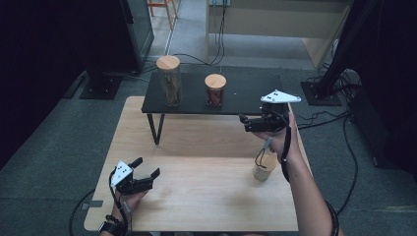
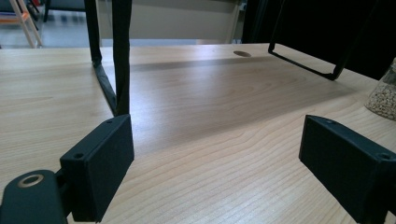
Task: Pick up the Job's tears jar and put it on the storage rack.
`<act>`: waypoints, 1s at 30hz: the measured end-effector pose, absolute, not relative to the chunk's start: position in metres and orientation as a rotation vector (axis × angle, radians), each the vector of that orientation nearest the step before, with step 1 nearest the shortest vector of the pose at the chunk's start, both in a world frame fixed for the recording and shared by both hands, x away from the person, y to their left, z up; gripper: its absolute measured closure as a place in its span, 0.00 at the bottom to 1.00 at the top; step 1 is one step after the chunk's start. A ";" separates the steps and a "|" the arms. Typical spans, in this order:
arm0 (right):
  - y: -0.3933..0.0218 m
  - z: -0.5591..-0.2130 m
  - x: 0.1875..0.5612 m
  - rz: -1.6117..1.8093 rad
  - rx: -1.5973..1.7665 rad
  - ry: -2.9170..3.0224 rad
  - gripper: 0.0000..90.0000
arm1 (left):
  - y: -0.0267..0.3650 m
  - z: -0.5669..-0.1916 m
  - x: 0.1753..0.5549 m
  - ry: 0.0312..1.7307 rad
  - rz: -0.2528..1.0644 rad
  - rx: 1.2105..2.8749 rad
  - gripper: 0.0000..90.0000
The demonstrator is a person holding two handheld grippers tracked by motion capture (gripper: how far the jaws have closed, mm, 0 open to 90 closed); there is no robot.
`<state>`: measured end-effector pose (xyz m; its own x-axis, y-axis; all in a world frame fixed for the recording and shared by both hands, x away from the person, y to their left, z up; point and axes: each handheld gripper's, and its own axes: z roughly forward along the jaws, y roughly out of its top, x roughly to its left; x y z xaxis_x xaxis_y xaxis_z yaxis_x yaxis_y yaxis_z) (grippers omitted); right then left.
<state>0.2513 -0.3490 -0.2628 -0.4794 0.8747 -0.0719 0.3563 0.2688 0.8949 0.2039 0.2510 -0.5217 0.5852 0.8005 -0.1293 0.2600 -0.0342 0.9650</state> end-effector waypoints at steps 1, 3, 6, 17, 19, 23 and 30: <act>-0.351 -0.263 0.248 1.168 1.106 1.965 0.00 | 0.251 -0.522 0.204 0.912 0.550 1.594 0.11; -0.356 -0.262 0.243 1.167 1.097 1.961 0.00 | 0.250 -0.521 0.203 0.910 0.557 1.600 0.11; -0.363 -0.262 0.235 1.168 1.087 1.946 0.00 | 0.250 -0.521 0.203 0.912 0.558 1.599 0.11; -0.384 -0.269 0.218 1.190 1.101 1.917 0.00 | 0.248 -0.521 0.202 0.917 0.565 1.600 0.11; -0.387 -0.270 0.215 1.188 1.109 1.915 0.00 | 0.247 -0.521 0.202 0.917 0.566 1.603 0.11; -0.393 -0.273 0.210 1.177 1.122 1.907 0.00 | 0.247 -0.521 0.203 0.917 0.563 1.602 0.11; -0.403 -0.278 0.200 1.167 1.144 1.882 0.00 | 0.247 -0.520 0.202 0.913 0.569 1.609 0.11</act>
<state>0.2001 -0.4026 -0.2782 -0.4181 0.9057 -0.0700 0.3399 0.2274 0.9126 0.2021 0.2468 -0.5202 0.5809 0.8066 -0.1097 0.2576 -0.0543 0.9647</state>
